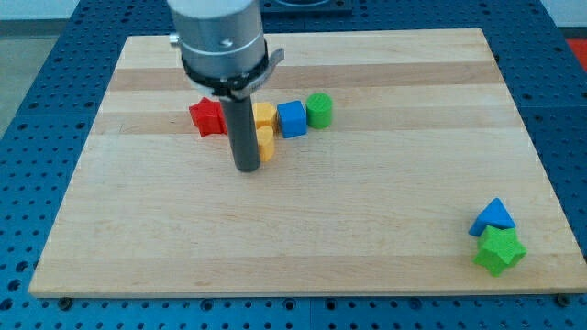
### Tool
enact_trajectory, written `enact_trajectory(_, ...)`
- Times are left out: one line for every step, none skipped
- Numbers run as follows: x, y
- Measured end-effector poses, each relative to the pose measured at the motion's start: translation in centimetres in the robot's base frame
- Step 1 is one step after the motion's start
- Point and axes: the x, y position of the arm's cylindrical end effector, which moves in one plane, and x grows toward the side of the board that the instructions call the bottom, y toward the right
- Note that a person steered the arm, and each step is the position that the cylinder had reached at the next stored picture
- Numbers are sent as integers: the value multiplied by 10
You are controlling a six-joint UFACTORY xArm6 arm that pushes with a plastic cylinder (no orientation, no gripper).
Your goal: Push the green star into the heart
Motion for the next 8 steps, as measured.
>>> enact_trajectory(-2,0)
enact_trajectory(-2,-4)
enact_trajectory(27,3)
enact_trajectory(65,57)
enact_trajectory(71,121)
enact_trajectory(24,177)
enact_trajectory(3,249)
enact_trajectory(18,334)
